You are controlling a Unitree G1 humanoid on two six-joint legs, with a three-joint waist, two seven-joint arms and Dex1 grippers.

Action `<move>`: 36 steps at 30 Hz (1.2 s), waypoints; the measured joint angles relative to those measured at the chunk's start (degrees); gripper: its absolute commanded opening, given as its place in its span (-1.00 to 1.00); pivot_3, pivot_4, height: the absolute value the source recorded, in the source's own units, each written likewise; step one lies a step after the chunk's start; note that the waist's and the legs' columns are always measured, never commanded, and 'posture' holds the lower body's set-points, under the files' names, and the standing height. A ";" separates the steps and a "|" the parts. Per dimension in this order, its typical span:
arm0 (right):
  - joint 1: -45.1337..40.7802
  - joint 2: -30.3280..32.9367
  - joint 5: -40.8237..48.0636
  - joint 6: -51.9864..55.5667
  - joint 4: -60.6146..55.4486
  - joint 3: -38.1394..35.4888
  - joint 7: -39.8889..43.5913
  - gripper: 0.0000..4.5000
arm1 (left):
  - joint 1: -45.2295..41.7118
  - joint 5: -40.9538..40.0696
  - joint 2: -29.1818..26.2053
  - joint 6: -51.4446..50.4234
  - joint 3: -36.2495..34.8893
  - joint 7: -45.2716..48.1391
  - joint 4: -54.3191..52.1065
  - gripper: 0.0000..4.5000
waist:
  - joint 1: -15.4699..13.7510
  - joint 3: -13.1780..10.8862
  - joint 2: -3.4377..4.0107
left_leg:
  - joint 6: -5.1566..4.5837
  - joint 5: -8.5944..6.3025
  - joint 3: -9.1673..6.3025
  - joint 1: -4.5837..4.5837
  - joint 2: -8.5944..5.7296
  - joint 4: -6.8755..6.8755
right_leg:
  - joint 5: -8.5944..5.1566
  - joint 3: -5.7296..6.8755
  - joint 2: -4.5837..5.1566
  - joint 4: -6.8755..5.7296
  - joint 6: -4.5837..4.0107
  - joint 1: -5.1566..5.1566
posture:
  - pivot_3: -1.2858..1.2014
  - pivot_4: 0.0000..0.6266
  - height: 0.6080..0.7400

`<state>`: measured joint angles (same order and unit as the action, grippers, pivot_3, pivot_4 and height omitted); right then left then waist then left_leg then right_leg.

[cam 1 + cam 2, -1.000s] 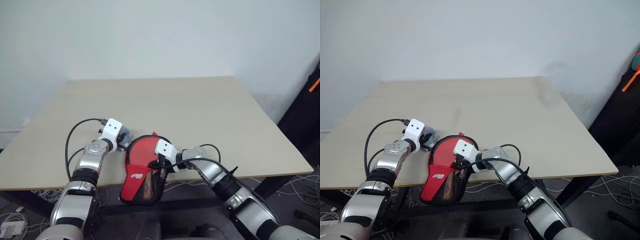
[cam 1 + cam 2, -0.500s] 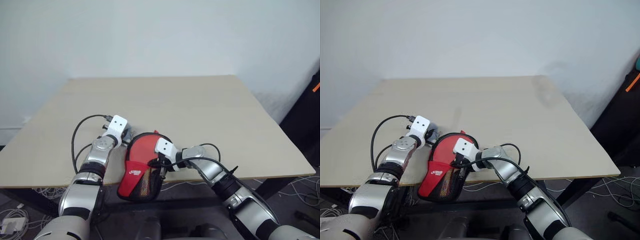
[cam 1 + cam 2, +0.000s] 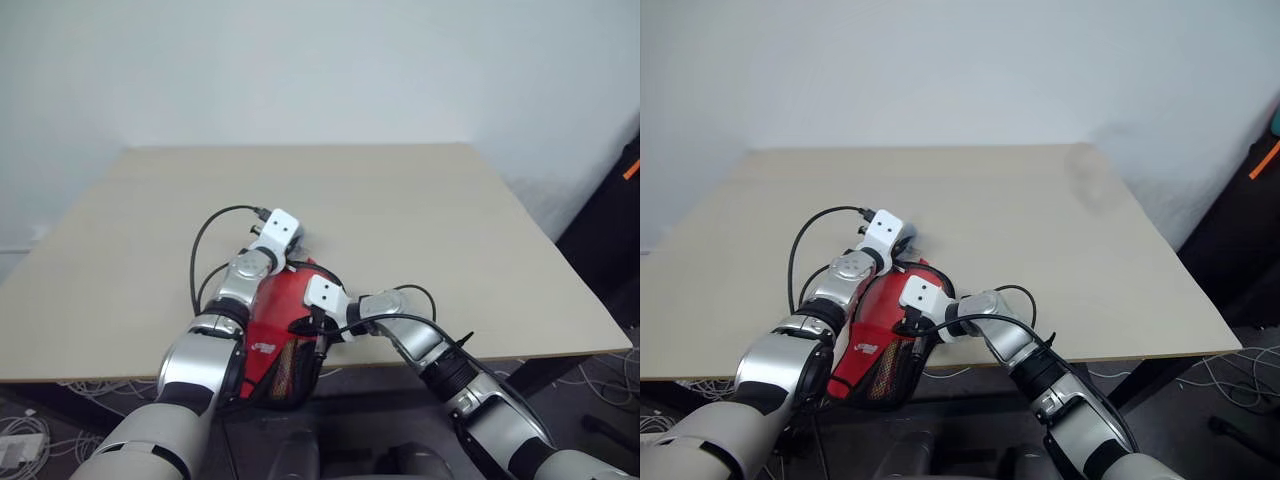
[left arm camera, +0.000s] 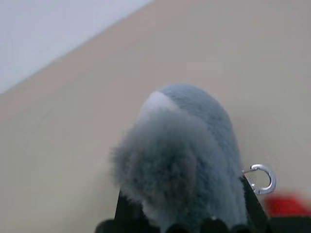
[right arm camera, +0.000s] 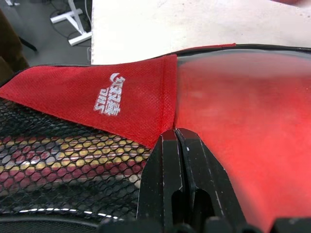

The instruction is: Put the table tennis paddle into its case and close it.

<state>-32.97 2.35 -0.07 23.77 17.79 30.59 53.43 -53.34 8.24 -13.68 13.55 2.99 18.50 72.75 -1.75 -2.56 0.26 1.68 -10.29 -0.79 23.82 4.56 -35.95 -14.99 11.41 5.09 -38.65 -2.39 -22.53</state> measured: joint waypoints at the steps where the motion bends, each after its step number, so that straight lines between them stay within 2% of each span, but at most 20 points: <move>1: 0.00 -0.02 0.02 0.00 -0.24 0.04 0.13 -1.00 | -0.16 0.03 0.19 0.30 0.07 0.48 0.36 -0.80 | 0.35 -0.04 -0.06 | -0.16 0.04 0.07 0.13 0.00 0.00 | -0.01 -0.12 -0.05 0.00 0.01 -0.17 | 0.03 -1.00 0.50; 4: 0.02 -0.08 0.03 0.01 -0.86 0.13 0.33 -1.00 | -1.00 0.26 1.01 1.19 0.23 1.88 1.35 -0.80 | 0.69 -0.13 -0.20 | -0.24 0.09 0.10 0.81 -0.02 -0.11 | 0.01 -0.21 -0.12 -0.12 0.04 -0.85 | 0.03 -1.00 0.50; 8: 0.05 0.09 0.02 0.13 -0.89 0.10 0.01 -1.00 | -1.30 0.21 3.41 2.69 0.33 4.68 1.36 -0.80 | 0.81 -0.17 -0.24 | -0.33 0.14 0.12 0.78 -0.05 -0.20 | 0.10 -0.33 -0.12 -0.13 0.19 -0.82 | 0.03 -1.00 0.50; 13: 0.20 0.48 0.02 0.49 -1.32 0.05 -0.06 -1.00 | -0.75 -0.23 6.38 5.26 0.77 13.02 -0.26 -0.80 | 1.09 -0.20 -0.23 | -0.11 0.00 0.13 0.76 -0.05 -0.28 | 0.17 -0.44 -0.09 -0.10 0.30 -0.87 | 0.03 -1.00 0.50; 18: 0.45 0.34 0.03 0.59 -1.74 0.13 -0.03 -1.00 | 1.84 -0.35 6.30 6.68 1.53 21.80 -3.91 -0.80 | 1.45 -0.20 -0.22 | -0.36 0.16 0.15 0.76 -0.05 -0.14 | 0.18 -0.50 -0.17 -0.11 0.31 -0.91 | 0.03 -1.00 0.50; 24: 0.45 0.18 0.03 0.57 -1.75 0.36 -0.05 -1.00 | 5.83 -2.44 3.04 6.73 2.14 32.06 -9.66 0.09 | 1.77 -0.20 -0.22 | -0.38 0.16 0.29 0.72 -0.05 -0.16 | 0.19 -0.65 -0.17 -0.11 0.31 -0.91 | 0.03 -1.00 0.50; 30: 0.45 0.14 0.03 0.53 -1.64 0.40 -0.02 -1.00 | 8.12 -2.75 -2.55 4.56 2.63 37.93 -13.75 0.97 | 1.76 -0.20 -0.21 | -0.36 0.15 0.25 0.69 -0.03 -0.16 | 0.19 -0.63 -0.18 -0.12 0.31 -0.92 | 0.03 -1.00 0.50; 36: 0.48 0.31 0.03 0.54 -1.76 0.38 0.07 -1.00 | 8.24 -6.85 -9.90 -0.98 -0.14 40.92 -19.13 0.99 | 1.75 -0.21 -0.20 | -0.37 0.15 0.24 0.70 -0.03 -0.16 | 0.19 -0.65 -0.18 -0.13 0.31 -0.91 | 0.03 -1.00 0.50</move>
<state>-32.49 2.65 -0.04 24.32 16.04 30.98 53.50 -45.10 1.40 -23.58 12.57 2.85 59.42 53.62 0.00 -2.78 0.06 1.31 -10.14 -0.54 24.52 4.53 -36.11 -14.81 10.77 4.92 -38.78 -2.08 -23.44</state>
